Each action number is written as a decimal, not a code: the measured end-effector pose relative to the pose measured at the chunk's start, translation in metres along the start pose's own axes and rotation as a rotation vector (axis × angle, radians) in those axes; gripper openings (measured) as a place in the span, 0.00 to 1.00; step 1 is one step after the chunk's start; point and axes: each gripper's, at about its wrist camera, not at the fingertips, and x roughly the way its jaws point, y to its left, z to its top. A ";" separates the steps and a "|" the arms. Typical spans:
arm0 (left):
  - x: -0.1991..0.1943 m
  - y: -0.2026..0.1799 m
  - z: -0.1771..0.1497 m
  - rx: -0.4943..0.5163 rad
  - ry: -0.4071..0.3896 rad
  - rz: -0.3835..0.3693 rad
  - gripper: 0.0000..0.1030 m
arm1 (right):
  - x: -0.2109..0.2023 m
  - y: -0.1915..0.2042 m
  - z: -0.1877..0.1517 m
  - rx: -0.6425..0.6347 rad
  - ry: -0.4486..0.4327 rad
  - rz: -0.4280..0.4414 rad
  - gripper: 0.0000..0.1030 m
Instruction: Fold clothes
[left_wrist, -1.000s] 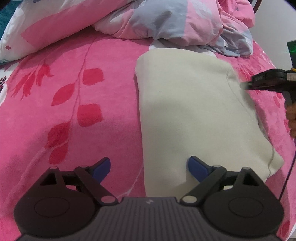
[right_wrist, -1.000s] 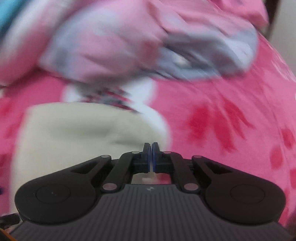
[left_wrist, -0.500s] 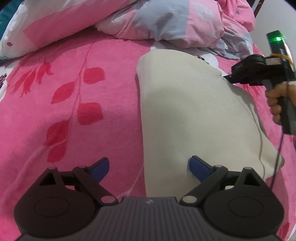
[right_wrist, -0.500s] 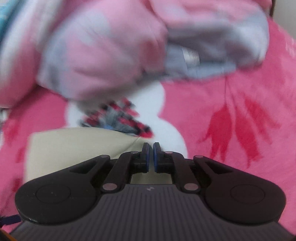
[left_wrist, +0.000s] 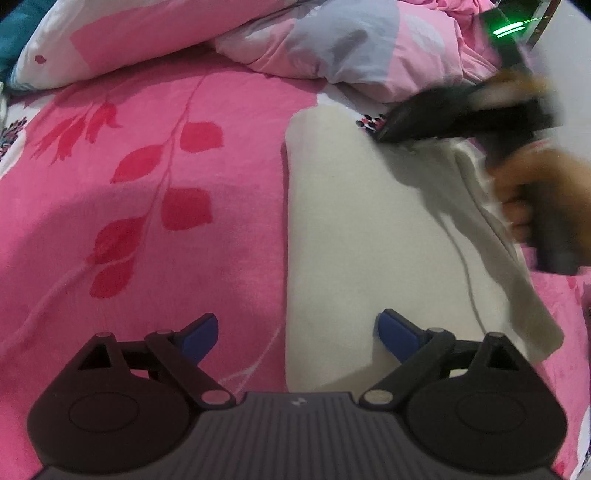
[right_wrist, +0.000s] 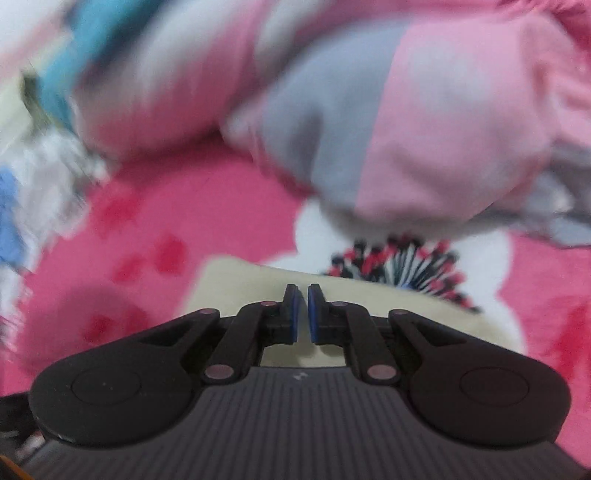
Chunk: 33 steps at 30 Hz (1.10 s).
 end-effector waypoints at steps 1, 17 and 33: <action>0.000 0.000 0.000 -0.002 0.000 -0.002 0.92 | 0.008 0.003 0.001 -0.008 0.012 -0.024 0.00; 0.003 0.009 -0.003 -0.090 -0.011 -0.060 0.92 | 0.026 0.069 0.007 -0.172 0.017 0.046 0.03; 0.006 0.009 -0.006 -0.048 -0.022 -0.124 0.94 | 0.003 0.061 -0.011 -0.035 0.028 0.027 0.03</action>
